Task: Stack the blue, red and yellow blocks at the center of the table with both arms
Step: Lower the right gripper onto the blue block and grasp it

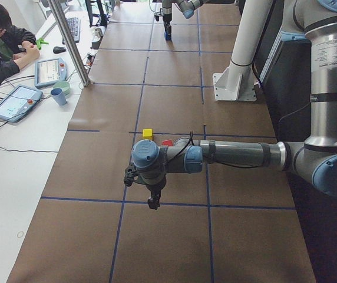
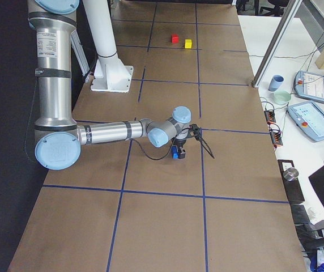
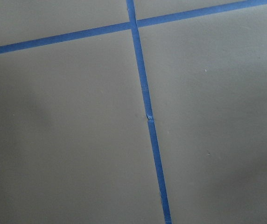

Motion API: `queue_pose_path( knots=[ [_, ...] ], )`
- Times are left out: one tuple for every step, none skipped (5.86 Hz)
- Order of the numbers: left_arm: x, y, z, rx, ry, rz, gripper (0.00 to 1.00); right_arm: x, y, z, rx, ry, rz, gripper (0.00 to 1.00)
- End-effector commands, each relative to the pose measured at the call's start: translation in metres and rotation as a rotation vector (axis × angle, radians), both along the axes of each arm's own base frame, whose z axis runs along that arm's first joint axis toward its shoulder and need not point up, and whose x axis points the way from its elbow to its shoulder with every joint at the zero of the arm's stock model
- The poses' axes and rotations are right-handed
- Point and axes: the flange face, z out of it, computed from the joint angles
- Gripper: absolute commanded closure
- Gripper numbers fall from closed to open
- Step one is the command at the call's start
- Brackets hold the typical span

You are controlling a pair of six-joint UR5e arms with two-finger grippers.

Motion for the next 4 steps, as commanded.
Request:
queue_pose_path(
  knots=[
    [0.000,0.000,0.000,0.000,0.001,0.000,0.00,0.000,0.001,-0.003,0.005,-0.004,-0.001,1.00],
    [0.000,0.000,0.000,0.000,0.001,0.000,0.00,-0.001,0.000,-0.028,0.032,-0.027,0.003,1.00],
    [0.000,0.000,-0.001,0.002,0.001,0.000,0.00,-0.019,-0.016,-0.076,-0.004,-0.085,0.089,1.00],
    [0.000,0.000,-0.001,0.002,0.001,0.000,0.00,-0.082,-0.026,-0.134,-0.065,-0.130,0.116,1.00]
  ],
)
